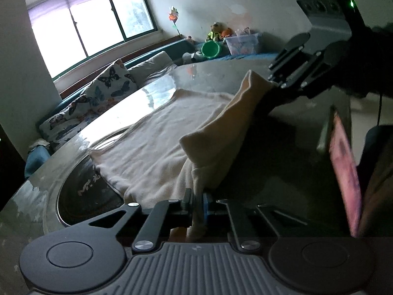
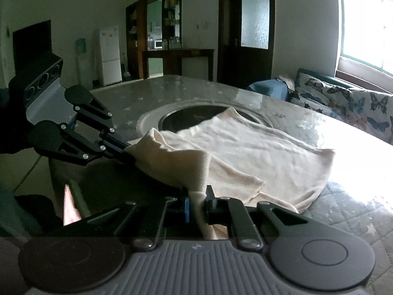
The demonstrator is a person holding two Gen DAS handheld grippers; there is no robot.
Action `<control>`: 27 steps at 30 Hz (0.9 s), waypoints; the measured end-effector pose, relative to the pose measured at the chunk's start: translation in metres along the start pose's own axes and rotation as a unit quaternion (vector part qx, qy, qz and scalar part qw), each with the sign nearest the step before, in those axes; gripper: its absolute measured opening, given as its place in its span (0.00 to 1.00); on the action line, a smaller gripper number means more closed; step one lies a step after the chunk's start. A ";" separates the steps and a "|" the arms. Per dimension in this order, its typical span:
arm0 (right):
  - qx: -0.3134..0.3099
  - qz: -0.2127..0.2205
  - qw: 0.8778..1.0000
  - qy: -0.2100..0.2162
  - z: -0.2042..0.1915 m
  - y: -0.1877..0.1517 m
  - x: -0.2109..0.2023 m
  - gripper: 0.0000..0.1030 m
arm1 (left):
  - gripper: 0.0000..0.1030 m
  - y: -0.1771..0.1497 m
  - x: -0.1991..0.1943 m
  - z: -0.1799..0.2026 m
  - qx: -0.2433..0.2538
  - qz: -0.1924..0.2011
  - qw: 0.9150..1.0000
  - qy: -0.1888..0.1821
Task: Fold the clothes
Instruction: 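Lift the grasped edge with both grippers and fold it over the sweatshirt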
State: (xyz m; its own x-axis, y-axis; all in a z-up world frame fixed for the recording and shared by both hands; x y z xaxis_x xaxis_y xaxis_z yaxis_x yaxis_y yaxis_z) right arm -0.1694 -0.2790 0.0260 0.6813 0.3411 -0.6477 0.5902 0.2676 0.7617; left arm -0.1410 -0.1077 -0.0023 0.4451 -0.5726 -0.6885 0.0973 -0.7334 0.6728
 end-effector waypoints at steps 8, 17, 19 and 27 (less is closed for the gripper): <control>-0.005 0.004 1.000 0.025 -0.019 0.011 -0.044 0.09 | 0.08 0.009 -0.052 0.006 -0.012 0.026 0.999 -0.023; -0.008 0.001 1.000 0.008 0.020 0.048 -0.037 0.09 | 0.08 0.046 -0.038 -0.024 0.006 0.054 0.998 0.024; -0.005 -0.003 1.000 0.001 0.035 0.056 -0.023 0.09 | 0.08 0.055 -0.023 -0.037 0.004 0.057 0.998 0.033; 0.006 -0.019 0.999 -0.029 0.095 0.085 0.033 0.10 | 0.08 0.082 0.055 -0.083 -0.015 0.042 0.997 0.065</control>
Point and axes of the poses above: each gripper's, at about its wrist camera, not at the fingertips, and x roughly the way its jaws point, z to its right, y to its top, the point moved 6 cm from there along x, roughly the way its jaws point, and after that the axes turned 7 degrees about -z, right-handed, at the moved point
